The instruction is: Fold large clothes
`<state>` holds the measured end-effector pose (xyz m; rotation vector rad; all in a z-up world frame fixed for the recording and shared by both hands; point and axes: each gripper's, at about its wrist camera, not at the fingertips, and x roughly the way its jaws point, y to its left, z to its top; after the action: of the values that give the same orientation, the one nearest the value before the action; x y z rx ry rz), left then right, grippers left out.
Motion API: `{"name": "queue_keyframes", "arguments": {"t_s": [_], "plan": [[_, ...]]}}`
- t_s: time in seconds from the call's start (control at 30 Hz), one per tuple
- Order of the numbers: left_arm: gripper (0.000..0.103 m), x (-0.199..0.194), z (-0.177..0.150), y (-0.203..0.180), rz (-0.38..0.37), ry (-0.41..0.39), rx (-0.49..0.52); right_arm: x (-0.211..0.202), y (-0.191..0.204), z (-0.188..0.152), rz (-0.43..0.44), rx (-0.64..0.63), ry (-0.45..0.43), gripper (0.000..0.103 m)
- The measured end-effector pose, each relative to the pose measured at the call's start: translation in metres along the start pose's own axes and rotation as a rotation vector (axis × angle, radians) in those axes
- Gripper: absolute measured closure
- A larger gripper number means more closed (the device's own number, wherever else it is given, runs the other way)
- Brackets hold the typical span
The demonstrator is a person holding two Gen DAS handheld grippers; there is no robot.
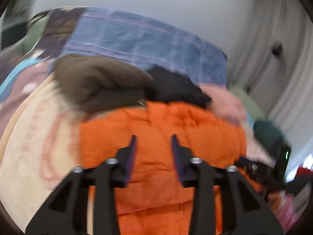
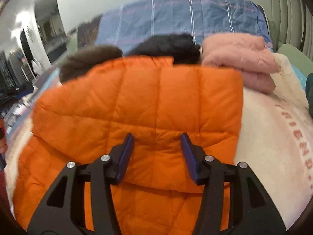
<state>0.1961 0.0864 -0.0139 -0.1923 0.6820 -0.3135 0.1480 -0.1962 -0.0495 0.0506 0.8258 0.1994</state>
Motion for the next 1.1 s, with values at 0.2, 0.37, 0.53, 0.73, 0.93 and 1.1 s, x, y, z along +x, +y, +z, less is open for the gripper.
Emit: {"name": "queue_keyframes", "arguments": {"t_s": [0.2,0.37,0.53,0.73,0.93,1.1], "plan": [[0.060,0.090,-0.062,-0.017,0.223,0.156,0.216,0.035,0.001,-0.003,-0.044,-0.019,0.047,0.047],[0.059,0.082,-0.061,-0.015,0.243,0.165,0.234,0.035,-0.004,-0.006,-0.024,-0.012,0.047,0.043],[0.046,0.029,-0.049,-0.012,0.218,0.118,0.190,-0.012,-0.020,-0.014,0.014,0.056,0.008,0.032],[0.030,-0.050,-0.082,0.015,0.187,0.101,0.216,-0.074,-0.064,-0.054,0.013,0.153,-0.015,0.031],[0.030,-0.076,-0.135,0.046,0.117,0.216,0.122,-0.098,-0.083,-0.113,0.132,0.270,0.058,0.032],[0.030,-0.091,-0.169,0.046,0.015,0.251,0.062,-0.114,-0.080,-0.150,0.169,0.321,0.069,0.031]]}}
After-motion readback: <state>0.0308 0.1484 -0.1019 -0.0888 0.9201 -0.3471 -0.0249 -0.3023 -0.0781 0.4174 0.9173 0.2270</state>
